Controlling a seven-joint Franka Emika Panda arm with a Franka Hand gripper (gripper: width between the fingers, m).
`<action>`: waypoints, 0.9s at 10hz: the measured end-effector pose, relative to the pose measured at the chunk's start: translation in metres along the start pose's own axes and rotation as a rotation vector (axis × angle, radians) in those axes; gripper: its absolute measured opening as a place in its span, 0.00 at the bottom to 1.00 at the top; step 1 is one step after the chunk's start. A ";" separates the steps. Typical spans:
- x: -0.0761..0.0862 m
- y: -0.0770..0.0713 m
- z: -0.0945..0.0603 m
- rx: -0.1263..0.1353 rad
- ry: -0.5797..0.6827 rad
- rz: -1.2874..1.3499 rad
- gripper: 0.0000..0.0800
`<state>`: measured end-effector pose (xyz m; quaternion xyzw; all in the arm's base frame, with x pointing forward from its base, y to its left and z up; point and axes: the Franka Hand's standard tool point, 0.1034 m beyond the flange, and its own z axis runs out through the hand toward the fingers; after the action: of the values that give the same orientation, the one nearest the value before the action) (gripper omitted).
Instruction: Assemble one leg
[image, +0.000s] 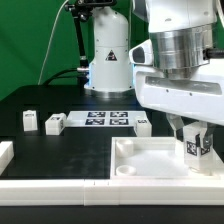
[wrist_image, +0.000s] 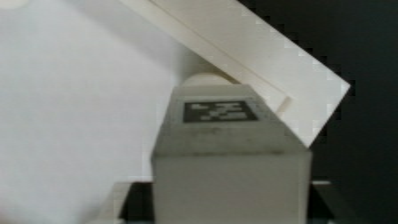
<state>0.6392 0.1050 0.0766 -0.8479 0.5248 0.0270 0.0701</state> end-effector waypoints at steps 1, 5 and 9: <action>0.000 0.000 0.000 -0.001 0.001 0.053 0.36; -0.001 0.000 0.000 0.000 -0.002 0.088 0.41; -0.011 -0.002 0.001 -0.011 -0.012 -0.341 0.78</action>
Offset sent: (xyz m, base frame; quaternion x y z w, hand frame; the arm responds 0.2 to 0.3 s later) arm 0.0000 0.0000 0.0000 0.0000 0.0000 -0.0799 0.9968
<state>0.6359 0.1155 0.0770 -0.9249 0.3727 0.0226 0.0721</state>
